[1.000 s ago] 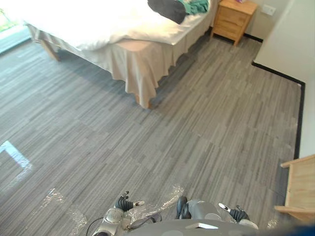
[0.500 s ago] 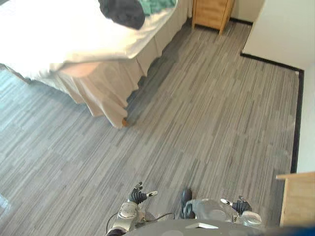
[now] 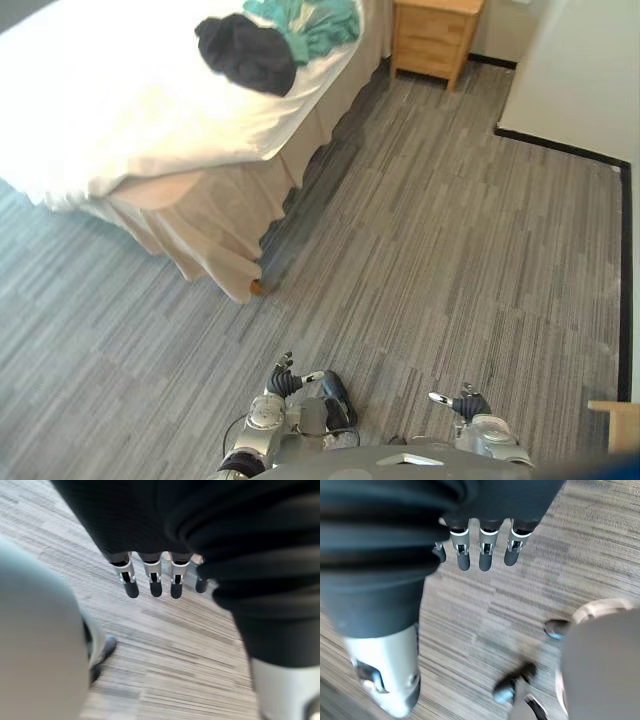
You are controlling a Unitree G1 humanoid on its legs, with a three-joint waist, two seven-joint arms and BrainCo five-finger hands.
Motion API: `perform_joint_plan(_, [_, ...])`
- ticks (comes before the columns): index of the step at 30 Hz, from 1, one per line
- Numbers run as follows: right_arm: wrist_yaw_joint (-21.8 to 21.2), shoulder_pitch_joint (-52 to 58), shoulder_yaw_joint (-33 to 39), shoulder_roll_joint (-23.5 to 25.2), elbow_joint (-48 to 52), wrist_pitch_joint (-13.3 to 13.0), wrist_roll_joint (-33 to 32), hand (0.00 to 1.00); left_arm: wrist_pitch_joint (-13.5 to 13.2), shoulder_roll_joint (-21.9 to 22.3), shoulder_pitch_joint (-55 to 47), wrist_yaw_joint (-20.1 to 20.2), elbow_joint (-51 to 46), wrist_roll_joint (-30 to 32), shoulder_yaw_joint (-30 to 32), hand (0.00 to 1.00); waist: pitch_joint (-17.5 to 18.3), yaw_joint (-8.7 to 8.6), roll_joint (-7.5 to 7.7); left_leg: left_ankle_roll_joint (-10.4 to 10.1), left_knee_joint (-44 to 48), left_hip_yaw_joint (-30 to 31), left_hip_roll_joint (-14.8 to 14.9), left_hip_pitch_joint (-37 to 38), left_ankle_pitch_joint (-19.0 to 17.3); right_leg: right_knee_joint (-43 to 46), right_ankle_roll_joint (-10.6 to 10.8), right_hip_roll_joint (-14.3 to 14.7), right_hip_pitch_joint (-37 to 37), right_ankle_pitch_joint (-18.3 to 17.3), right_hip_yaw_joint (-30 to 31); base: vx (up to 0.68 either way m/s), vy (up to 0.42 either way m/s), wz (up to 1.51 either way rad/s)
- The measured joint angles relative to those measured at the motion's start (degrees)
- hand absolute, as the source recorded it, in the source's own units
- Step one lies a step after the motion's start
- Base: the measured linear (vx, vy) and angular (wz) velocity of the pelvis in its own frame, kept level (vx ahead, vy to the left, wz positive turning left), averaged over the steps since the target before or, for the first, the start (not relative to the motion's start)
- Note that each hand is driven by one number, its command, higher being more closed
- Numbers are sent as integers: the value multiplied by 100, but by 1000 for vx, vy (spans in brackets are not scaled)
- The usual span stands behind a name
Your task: Tidy the bed and pick cloth on bed and put in laundry
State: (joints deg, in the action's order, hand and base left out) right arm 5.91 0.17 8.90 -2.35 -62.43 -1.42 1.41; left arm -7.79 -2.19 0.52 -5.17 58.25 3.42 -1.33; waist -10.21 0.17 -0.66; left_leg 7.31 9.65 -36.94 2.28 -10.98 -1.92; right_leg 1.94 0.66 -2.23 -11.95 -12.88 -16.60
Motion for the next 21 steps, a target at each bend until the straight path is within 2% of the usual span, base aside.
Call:
perform_joint_plan(2, [-30, 20, 3, 33, -46, -12, 51, 0, 16, -8, -41, -2, 56, -10, 195, 0, 67, 96, 61, -6, -379, 173, -287, 349, -5, 124, 240, -100, -206, 159, -58, 237, 138, 45])
perform_joint_plan(3, [-41, 27, 6, 32, -58, -13, 119, 0, 18, -11, -82, -3, 59, -15, 203, 0, 88, 91, 49, -13, -486, 276, -350, 460, -10, 311, 252, -97, -215, 166, -101, 221, 100, 60])
perform_joint_plan(5, [-66, 56, 77, -13, -66, -20, 224, 0, 21, -21, -215, 0, 61, -34, 199, 0, 169, 80, -41, -51, -727, 593, -392, 747, -79, 1620, 298, -175, 146, 189, -298, 289, 119, 69])
perform_joint_plan(6, [-80, 68, 245, -36, -41, -21, 214, 0, 36, -46, -251, 1, 124, -34, 194, 0, 192, 67, -80, -59, -794, 926, -379, 944, -162, 3058, 741, -376, 650, 469, -329, 338, 135, 108])
perform_joint_plan(7, [-80, 67, 297, -11, 44, -32, 209, 0, 108, -95, -239, -1, 215, -33, 179, 0, 191, 13, -27, -49, -747, 1281, -439, 1105, -264, 4335, 871, -617, 1158, 682, -240, 383, 98, 149])
perform_joint_plan(8, [-77, 69, 324, 10, 112, -30, 207, 0, 136, -139, -233, -2, 325, -64, 176, 0, 197, -56, 10, -61, -711, 1492, -456, 1244, -301, 4916, 673, -792, 1388, 478, -216, 392, 43, 177])
perform_joint_plan(9, [-68, 101, 389, 13, 168, -29, 207, 0, 135, -155, -232, -11, 359, -64, 170, 0, 189, -65, 8, -78, -719, 1831, -471, 1454, -313, 5231, 607, -963, 1588, 234, -260, 486, 10, 149])
perform_joint_plan(12, [-55, 106, 426, 17, 206, -60, 174, 0, 136, -153, -233, -10, 378, -58, 143, 0, 190, -97, -2, -151, -737, 2536, -357, 1736, -354, 4652, 474, -981, 1801, -68, -152, 376, -82, 152])
perform_joint_plan(13, [-40, 106, 421, 26, 209, -88, 136, 0, 126, -146, -240, -9, 367, -81, 150, 0, 184, -92, 3, -245, -746, 2886, -278, 1790, -409, 3757, 537, -930, 1879, -144, -5, 208, -127, 131])
perform_joint_plan(14, [-34, 105, 417, 30, 203, -88, 97, 0, 119, -147, -192, -14, 347, -102, 146, 0, 184, -86, 17, -297, -740, 3003, -250, 1800, -440, 3315, 537, -884, 1897, -138, 89, 239, -192, 135])
perform_joint_plan(15, [-30, 96, 410, 53, 196, -87, 29, 0, 115, -155, -193, -13, 332, -120, 147, 0, 186, -77, 23, -380, -725, 3195, -202, 1796, -489, 2376, 576, -794, 1908, -103, 341, 217, -248, 83])
perform_joint_plan(16, [-21, 94, 393, 92, 198, -90, -38, 0, 109, -173, -193, -11, 326, -163, 145, 0, 183, -77, 83, -494, -708, 3331, -208, 1781, -552, 1433, 557, -755, 1895, 211, 544, 228, -276, 68])
perform_joint_plan(17, [-19, 93, 386, 130, 192, -87, -64, 0, 103, -202, -190, -11, 322, -177, 147, 0, 182, -76, 166, -560, -696, 3365, -249, 1780, -592, 976, 520, -769, 1860, 453, 667, 238, -319, 44])
perform_joint_plan(18, [-17, 93, 382, 203, 181, -84, -69, 0, 92, -320, -180, -8, 311, -176, 151, 0, 184, -82, 363, -669, -683, 3405, -325, 1801, -670, 608, 538, -839, 1785, 1152, 815, 244, -341, 36])
perform_joint_plan(19, [-18, 36, 385, 201, 192, -84, -131, 0, 98, -294, -216, -3, 358, -175, 174, 0, 160, -121, 228, -799, -661, 3281, -140, 1790, -710, 563, 462, -722, 1699, 1333, 676, 259, -355, 40])
perform_joint_plan(20, [-19, -20, 374, 116, 173, -80, -163, 0, 81, -226, -217, 13, 343, -172, 193, 0, 64, -188, 149, -851, -645, 2949, 56, 1809, -783, 633, 422, -600, 1665, 1208, 598, 195, -252, 26])
perform_joint_plan(21, [-19, -33, 361, 99, 164, -77, -186, 0, 81, -198, -229, 13, 344, -172, 208, 0, 48, -181, 105, -888, -647, 2955, 125, 1832, -792, 662, 419, -545, 1648, 1177, 575, 178, -189, 17])
